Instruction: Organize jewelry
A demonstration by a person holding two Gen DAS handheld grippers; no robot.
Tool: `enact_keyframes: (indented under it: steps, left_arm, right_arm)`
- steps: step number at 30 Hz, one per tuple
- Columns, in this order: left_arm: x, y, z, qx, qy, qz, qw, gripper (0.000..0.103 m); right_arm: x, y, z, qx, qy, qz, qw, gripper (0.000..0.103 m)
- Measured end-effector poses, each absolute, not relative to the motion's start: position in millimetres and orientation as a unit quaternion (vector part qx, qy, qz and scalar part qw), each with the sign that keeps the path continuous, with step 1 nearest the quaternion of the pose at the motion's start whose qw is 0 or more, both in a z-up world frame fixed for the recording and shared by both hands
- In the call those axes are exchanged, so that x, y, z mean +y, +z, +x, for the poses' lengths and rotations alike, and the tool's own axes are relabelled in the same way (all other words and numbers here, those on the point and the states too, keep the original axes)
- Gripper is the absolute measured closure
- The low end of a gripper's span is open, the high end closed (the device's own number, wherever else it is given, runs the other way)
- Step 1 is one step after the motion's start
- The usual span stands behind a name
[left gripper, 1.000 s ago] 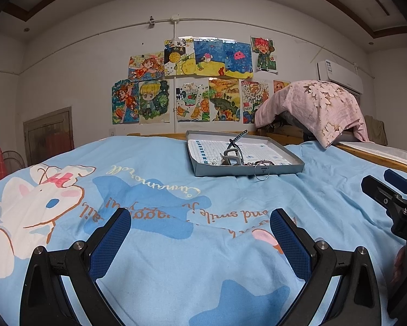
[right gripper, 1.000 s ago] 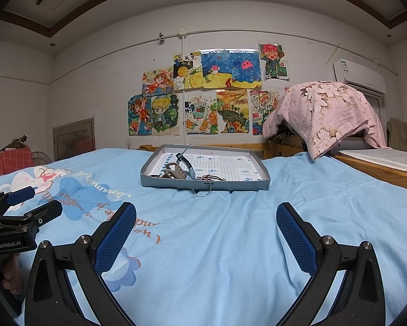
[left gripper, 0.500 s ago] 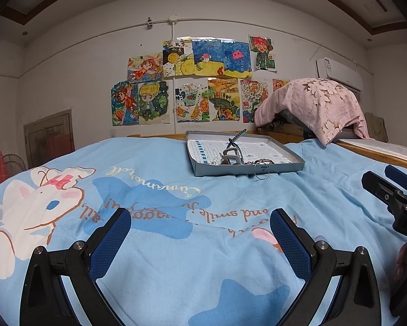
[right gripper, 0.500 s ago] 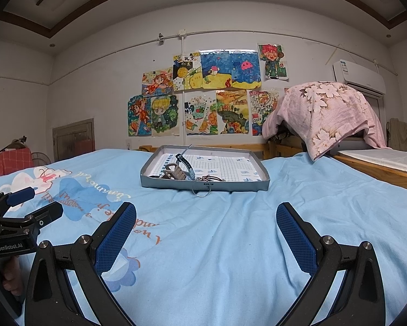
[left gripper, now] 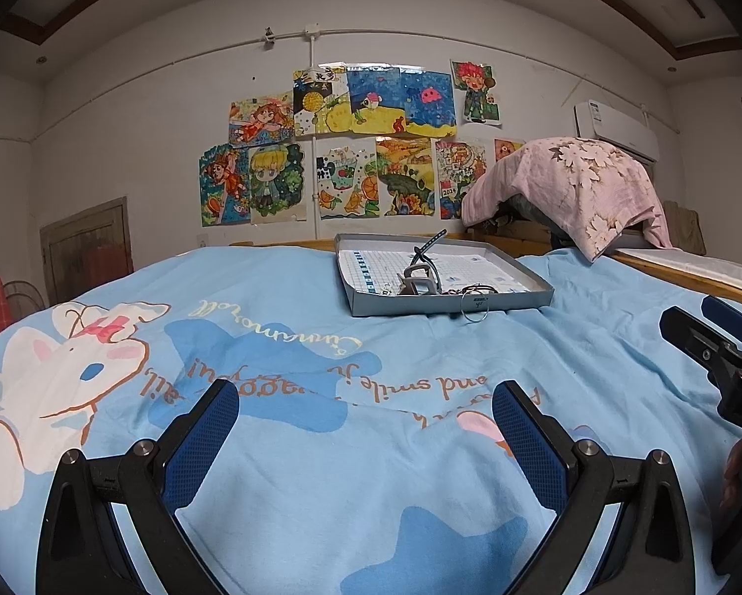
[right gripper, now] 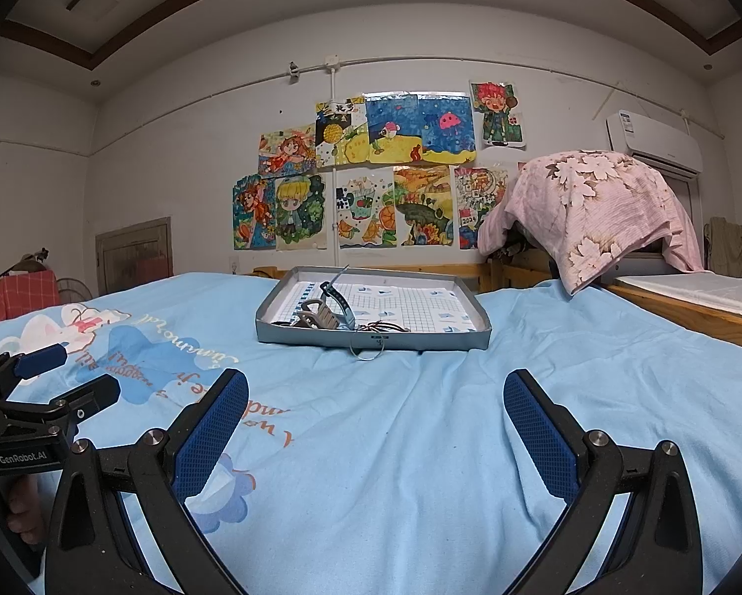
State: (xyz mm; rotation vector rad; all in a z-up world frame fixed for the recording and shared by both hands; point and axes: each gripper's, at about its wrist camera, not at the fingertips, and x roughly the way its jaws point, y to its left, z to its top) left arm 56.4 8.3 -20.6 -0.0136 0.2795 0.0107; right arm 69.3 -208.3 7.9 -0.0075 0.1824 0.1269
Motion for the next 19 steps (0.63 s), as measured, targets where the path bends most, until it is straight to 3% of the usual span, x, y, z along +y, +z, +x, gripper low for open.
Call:
enact_keyframes:
  steps: [19]
  left_arm:
    - [72.4, -27.4, 90.1, 0.157, 0.002, -0.007, 0.988, 0.000]
  right_arm:
    - [-208.2, 7.5, 69.2, 0.091, 0.063, -0.003, 0.994, 0.002]
